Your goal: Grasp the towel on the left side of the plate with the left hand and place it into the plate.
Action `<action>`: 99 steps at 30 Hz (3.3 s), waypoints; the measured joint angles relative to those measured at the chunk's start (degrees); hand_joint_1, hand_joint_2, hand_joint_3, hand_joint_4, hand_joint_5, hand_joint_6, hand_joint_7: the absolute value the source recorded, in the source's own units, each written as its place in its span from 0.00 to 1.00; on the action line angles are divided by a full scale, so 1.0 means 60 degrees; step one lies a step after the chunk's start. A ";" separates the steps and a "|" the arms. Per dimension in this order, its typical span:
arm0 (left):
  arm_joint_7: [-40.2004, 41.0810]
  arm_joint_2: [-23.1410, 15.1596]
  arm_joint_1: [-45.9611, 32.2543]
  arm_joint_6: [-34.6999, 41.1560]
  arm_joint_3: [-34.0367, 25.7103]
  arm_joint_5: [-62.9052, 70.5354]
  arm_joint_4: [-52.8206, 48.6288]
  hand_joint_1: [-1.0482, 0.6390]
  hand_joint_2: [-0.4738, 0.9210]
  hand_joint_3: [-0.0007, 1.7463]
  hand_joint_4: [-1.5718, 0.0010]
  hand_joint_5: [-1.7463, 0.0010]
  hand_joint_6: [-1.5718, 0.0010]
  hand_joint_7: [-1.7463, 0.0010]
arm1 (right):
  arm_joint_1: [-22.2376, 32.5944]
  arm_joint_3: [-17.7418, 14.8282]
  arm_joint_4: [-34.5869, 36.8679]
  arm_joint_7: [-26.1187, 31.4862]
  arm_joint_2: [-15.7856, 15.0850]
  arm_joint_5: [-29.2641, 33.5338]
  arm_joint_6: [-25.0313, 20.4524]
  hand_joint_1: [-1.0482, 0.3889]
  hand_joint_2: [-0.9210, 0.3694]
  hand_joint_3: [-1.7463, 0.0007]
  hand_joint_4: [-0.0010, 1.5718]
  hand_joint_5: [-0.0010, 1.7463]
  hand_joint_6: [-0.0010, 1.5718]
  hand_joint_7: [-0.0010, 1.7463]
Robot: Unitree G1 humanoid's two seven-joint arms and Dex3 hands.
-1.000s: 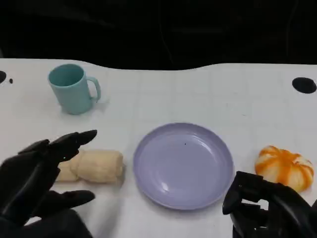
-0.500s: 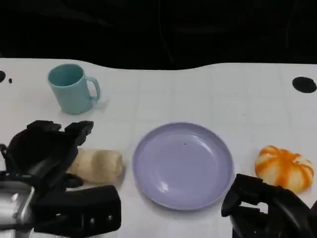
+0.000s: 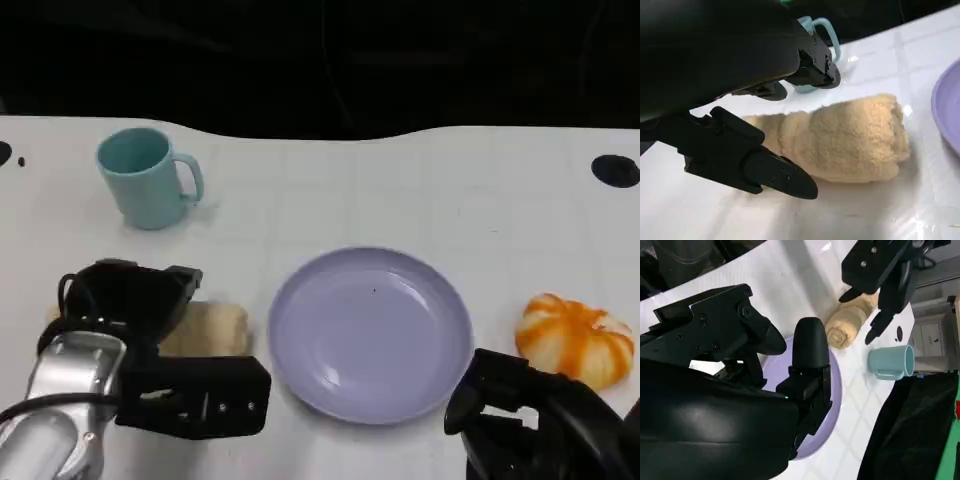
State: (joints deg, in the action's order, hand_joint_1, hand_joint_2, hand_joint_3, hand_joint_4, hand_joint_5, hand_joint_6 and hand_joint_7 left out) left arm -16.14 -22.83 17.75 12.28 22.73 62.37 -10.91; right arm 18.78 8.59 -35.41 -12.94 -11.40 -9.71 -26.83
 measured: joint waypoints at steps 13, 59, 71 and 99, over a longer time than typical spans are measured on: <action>0.3004 0.0691 0.1433 -0.0717 0.0667 -0.0938 -0.4031 0.43 1.00 0.14 0.39 0.66 0.36 0.94 | 0.0009 -0.0007 -0.0027 0.0002 -0.0013 0.0002 -0.0010 0.69 0.16 0.42 0.46 1.00 0.35 0.93; 0.4174 0.2784 0.2233 -0.1700 0.1144 -0.2655 -0.2012 0.47 0.87 0.25 0.46 0.00 0.60 0.05 | -0.0178 0.0152 -0.0045 0.0039 0.0017 0.0047 -0.0320 0.69 0.16 0.43 0.44 1.00 0.34 0.93; 0.3472 0.3652 0.2697 -0.1591 0.1687 -0.2751 -0.2978 0.45 0.91 0.27 0.56 0.22 0.45 0.71 | -0.0054 0.0140 -0.0060 0.0006 -0.0005 0.0029 -0.0302 0.67 0.15 0.45 0.45 1.00 0.35 0.92; 0.0087 0.2080 0.2538 -0.0316 0.1956 -0.2354 0.0060 0.11 1.00 0.19 0.90 0.84 0.91 0.98 | -0.0002 0.0012 -0.0078 -0.0041 -0.0013 0.0009 -0.0261 0.68 0.15 0.45 0.46 1.00 0.36 0.92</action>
State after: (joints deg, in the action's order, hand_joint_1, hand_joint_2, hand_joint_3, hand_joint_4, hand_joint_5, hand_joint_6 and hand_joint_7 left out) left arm -15.62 -10.35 32.98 10.39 34.47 48.25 -10.55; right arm 18.77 8.67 -35.88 -13.18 -11.48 -9.65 -28.39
